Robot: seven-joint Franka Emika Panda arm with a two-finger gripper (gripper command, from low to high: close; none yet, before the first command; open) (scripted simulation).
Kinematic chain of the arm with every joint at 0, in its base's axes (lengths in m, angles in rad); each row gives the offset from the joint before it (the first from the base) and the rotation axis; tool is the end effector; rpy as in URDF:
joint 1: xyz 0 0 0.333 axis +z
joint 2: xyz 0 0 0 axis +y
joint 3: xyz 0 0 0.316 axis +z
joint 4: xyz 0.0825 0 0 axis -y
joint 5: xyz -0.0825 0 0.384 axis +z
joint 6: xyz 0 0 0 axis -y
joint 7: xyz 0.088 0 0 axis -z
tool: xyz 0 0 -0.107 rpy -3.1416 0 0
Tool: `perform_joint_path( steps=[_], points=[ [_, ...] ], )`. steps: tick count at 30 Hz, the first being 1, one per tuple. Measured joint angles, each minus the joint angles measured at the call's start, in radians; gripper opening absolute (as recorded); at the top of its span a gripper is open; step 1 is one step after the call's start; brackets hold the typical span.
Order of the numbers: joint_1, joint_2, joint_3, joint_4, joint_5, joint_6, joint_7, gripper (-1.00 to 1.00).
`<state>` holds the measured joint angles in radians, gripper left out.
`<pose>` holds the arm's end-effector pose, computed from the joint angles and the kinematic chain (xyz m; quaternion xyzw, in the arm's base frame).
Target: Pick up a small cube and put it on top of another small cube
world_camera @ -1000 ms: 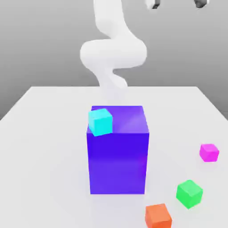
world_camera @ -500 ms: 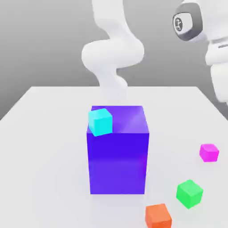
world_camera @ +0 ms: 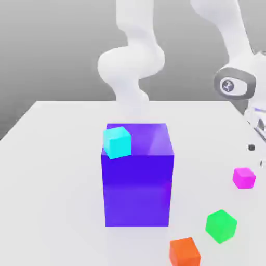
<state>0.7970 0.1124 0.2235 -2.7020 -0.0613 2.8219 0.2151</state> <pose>0.2083 0.3509 0.1955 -0.9085 -0.4178 -0.0030 0.0053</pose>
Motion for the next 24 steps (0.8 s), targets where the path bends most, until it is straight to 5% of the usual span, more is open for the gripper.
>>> perform_joint_path(
  steps=[7,8,16,24],
  points=[
    [0.104,0.214,-0.127,0.036,-0.15,0.167,0.102,0.0],
    [0.111,0.23,-0.135,0.039,-0.156,0.18,0.107,-1.0],
    [0.101,0.204,-0.124,0.035,-0.151,0.158,0.102,-1.0],
    [0.014,0.0,-0.072,0.014,0.009,-0.024,0.012,-1.0]
  ],
)
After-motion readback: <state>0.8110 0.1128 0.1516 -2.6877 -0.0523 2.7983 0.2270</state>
